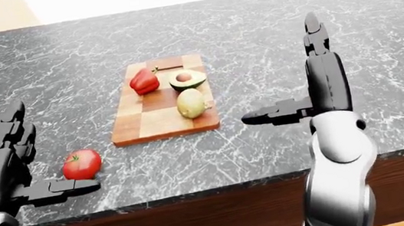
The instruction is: Place the avocado, onion, tomato and bell pepper on the cutting board.
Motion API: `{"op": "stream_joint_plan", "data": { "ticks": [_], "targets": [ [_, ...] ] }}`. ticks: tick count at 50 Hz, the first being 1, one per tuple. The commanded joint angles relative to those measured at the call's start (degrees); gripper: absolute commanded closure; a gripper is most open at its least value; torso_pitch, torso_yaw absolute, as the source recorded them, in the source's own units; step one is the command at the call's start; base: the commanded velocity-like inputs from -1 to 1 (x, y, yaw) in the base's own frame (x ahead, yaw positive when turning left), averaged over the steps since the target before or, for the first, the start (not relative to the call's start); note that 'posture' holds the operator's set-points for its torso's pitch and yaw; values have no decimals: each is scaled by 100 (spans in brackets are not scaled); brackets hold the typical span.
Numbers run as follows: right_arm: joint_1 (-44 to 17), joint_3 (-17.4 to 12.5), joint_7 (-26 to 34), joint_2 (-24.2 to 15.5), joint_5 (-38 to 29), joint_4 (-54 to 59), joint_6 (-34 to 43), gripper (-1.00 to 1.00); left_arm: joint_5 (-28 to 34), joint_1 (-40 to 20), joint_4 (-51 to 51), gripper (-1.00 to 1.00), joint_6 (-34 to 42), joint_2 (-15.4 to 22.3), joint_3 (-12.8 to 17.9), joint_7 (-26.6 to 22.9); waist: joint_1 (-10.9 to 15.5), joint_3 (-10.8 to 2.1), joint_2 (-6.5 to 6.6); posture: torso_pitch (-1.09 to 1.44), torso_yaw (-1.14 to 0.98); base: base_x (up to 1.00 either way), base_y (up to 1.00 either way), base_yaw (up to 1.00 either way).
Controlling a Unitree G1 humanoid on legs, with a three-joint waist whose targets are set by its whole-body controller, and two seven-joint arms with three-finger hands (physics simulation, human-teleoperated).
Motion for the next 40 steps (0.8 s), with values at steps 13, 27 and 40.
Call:
{"op": "stream_joint_plan", "data": {
  "ticks": [13,27,40],
  "targets": [
    [-31,18,-249,28,42,17,-417,-100,-62,12,387,-100,-666,-100,-28,105,1,-124,-7,0,0,0,0,0],
    [-148,29,-157,-25,-9,12,-306,-100,-7,143,582,-100,-798,-132,4,53,-1,-125,-5,0,0,0,0,0],
    [-55,28,-139,15,-16,-5,-386,-100,111,343,638,-70,-908,-218,-69,23,2,-131,-7,0,0,0,0,0]
  ]
}}
